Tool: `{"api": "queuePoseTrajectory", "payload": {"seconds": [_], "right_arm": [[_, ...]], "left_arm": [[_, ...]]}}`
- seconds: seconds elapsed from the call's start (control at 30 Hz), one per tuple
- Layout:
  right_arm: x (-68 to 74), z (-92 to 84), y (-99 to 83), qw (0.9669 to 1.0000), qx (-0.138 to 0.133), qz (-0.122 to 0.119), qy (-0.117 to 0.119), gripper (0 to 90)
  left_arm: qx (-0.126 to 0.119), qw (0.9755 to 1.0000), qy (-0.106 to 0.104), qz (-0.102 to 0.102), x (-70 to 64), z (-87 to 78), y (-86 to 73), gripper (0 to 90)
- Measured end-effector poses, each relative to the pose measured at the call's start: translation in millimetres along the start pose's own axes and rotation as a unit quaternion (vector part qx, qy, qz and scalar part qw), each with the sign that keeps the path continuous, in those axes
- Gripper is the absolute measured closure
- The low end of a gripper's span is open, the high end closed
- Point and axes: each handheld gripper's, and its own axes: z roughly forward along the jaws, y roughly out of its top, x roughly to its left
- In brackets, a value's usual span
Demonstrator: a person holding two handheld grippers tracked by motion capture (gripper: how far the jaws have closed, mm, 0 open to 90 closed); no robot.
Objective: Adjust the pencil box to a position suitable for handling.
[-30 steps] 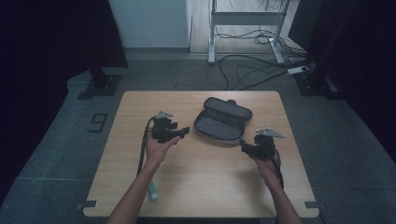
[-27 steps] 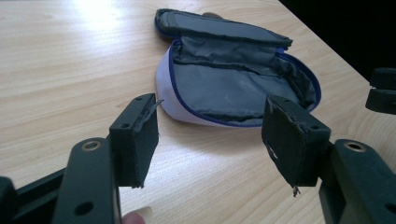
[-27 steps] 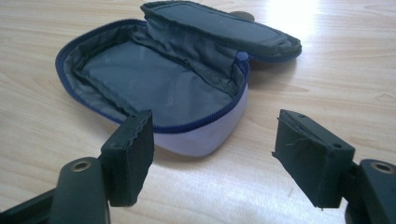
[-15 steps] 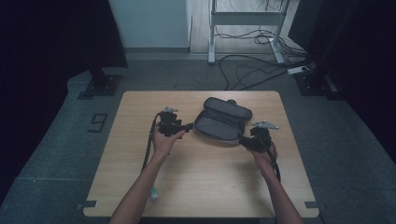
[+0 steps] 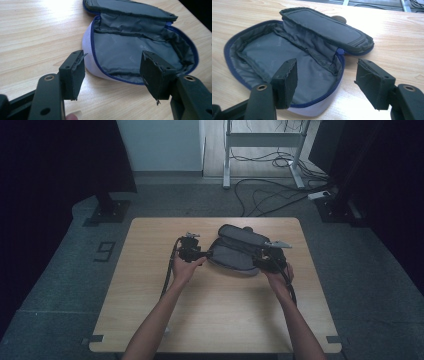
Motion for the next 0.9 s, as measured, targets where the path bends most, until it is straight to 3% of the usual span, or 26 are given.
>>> {"api": "queuePoseTrajectory", "payload": {"seconds": [0.2,0.43,0.9], "right_arm": [[-3.9,8.6,1.0,0.9999,0.007,0.005,-0.006,34.0],[-6.7,20.1,-1.2,0.9998,0.019,0.008,-0.008,35.6],[-6.9,34.5,-9.9,0.9992,0.034,0.020,-0.005,39.3]], "left_arm": [[0.002,1.0000,-0.005,-0.001,-4.1,12.5,2.9,37.7],[0.015,0.9999,0.001,-0.005,2.1,29.6,-1.3,38.6],[0.021,0.9994,0.014,-0.024,15.1,45.6,-5.2,42.7]]}}
